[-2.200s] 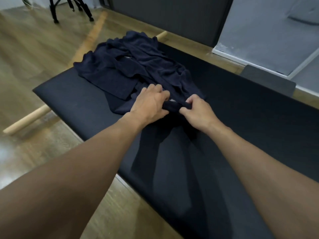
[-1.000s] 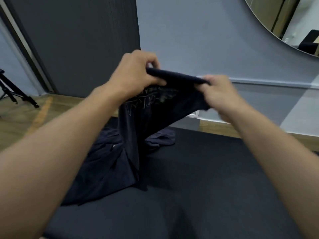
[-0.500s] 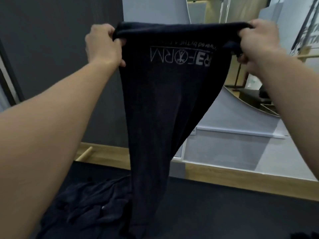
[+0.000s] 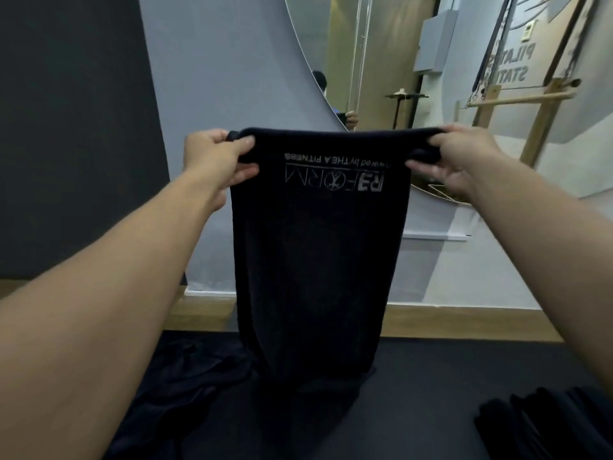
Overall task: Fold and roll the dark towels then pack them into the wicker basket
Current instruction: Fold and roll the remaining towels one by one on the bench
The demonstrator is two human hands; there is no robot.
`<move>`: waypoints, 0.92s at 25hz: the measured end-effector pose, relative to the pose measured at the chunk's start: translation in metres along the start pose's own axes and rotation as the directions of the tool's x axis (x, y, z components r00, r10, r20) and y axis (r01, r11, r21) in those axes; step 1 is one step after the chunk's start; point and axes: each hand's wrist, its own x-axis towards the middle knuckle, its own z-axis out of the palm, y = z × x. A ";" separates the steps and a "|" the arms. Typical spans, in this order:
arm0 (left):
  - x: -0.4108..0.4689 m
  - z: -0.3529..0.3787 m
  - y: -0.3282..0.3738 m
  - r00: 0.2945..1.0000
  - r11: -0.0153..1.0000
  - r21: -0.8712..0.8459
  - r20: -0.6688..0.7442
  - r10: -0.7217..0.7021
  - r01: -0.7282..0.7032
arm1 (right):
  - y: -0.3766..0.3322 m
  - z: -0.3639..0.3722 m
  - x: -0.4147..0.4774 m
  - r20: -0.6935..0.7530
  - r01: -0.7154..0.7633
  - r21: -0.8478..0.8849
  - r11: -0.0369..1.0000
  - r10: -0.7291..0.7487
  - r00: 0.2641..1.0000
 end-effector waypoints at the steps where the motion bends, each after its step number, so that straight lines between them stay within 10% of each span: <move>1: 0.005 0.008 -0.007 0.999 0.999 -0.034 0.005 -0.037 0.038 | 0.008 -0.003 0.007 -0.002 -0.045 0.052 0.998 0.046 0.999; 9: 0.058 0.069 0.053 0.997 0.968 -0.241 0.001 0.073 -0.071 | -0.047 0.020 0.069 -0.003 0.062 0.429 0.901 -0.068 0.998; 14: 0.033 0.071 0.094 0.980 0.889 -0.415 -0.027 0.198 -0.191 | -0.081 0.012 0.051 -0.024 0.253 0.363 0.897 -0.262 0.965; 19: -0.026 0.028 0.061 0.939 0.937 0.050 0.027 0.343 -0.344 | -0.044 -0.035 -0.020 -0.010 0.309 0.209 0.928 -0.314 0.949; 23: -0.070 -0.013 0.019 0.952 0.956 0.005 0.088 0.292 -0.293 | 0.004 -0.069 -0.067 0.160 0.179 0.241 0.954 -0.221 0.962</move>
